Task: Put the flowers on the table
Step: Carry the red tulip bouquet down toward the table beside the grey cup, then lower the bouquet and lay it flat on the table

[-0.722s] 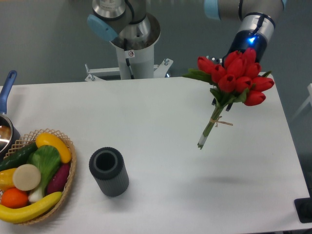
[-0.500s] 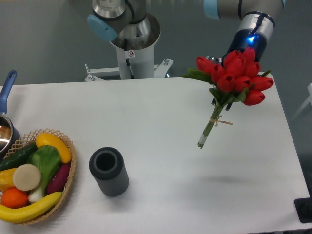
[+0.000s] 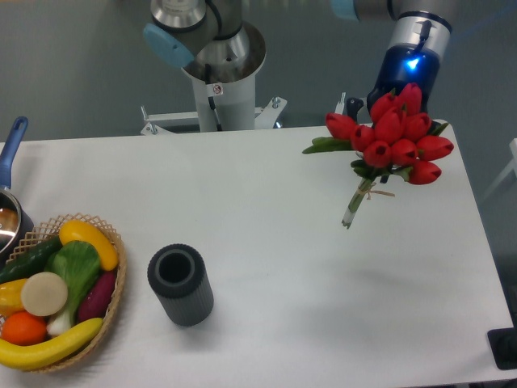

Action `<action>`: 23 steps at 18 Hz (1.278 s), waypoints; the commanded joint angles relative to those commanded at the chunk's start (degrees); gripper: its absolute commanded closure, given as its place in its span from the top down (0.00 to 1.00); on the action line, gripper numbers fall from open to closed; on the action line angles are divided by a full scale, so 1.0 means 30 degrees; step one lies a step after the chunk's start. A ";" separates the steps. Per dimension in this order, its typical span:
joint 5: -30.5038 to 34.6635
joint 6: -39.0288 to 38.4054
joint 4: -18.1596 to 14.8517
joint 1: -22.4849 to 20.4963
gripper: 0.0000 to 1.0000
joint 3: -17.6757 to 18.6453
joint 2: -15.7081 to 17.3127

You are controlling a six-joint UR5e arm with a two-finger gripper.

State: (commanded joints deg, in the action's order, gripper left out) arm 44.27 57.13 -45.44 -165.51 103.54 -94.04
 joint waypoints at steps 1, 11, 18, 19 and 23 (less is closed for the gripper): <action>0.0880 0.0000 0.0000 0.0353 0.38 -0.0029 0.0000; 0.9142 0.0088 0.0000 0.3839 0.38 -0.0176 -0.0760; 1.4035 0.0058 0.0030 0.6125 0.39 -0.0321 -0.2282; 1.5059 0.0058 0.0029 0.6505 0.39 -0.0352 -0.2604; 1.8667 0.0292 0.0029 0.8000 0.39 -0.0615 -0.3952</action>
State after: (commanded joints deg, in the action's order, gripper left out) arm 100.27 58.01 -45.35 -141.51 101.69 -105.90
